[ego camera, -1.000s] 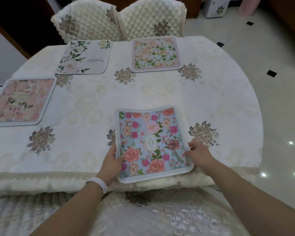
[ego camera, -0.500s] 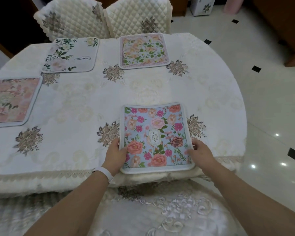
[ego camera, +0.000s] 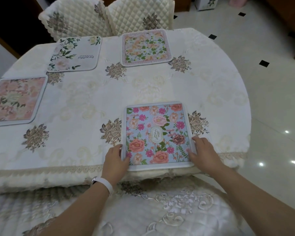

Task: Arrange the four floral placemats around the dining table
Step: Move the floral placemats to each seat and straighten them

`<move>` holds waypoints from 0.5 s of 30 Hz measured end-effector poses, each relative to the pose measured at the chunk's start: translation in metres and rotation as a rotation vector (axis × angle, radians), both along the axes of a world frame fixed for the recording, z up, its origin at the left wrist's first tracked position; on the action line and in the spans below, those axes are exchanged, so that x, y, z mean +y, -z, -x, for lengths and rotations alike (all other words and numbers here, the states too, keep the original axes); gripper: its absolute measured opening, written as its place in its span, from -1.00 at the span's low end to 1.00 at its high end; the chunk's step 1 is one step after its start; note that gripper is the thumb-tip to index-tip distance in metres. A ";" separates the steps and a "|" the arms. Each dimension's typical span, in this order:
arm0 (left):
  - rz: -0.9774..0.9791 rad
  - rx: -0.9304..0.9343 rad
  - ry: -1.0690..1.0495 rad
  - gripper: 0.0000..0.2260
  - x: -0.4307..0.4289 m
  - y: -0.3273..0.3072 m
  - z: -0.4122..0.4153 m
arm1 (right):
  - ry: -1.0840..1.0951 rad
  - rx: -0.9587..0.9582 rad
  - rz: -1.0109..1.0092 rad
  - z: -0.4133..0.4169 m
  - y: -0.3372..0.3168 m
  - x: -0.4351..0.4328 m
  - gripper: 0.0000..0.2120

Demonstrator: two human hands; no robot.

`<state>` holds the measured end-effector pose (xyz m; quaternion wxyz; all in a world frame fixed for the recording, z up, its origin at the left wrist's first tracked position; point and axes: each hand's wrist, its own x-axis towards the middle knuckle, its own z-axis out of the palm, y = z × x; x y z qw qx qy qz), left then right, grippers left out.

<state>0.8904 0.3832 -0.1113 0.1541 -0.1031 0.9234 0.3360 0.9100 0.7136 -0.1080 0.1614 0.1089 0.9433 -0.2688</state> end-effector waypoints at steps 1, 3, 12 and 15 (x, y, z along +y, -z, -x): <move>0.037 0.017 0.038 -0.59 -0.003 0.001 -0.002 | -0.054 0.014 -0.026 -0.003 0.001 0.003 -0.42; 0.104 0.049 0.125 -0.55 -0.007 0.001 -0.007 | -0.153 0.013 -0.066 -0.010 0.002 0.008 -0.35; 0.179 -0.007 0.280 -0.25 -0.011 0.007 -0.019 | -0.312 -0.015 -0.151 -0.021 0.012 0.018 -0.09; 0.185 0.012 0.286 -0.18 -0.011 0.007 -0.022 | -0.326 0.010 -0.157 -0.023 0.016 0.020 -0.07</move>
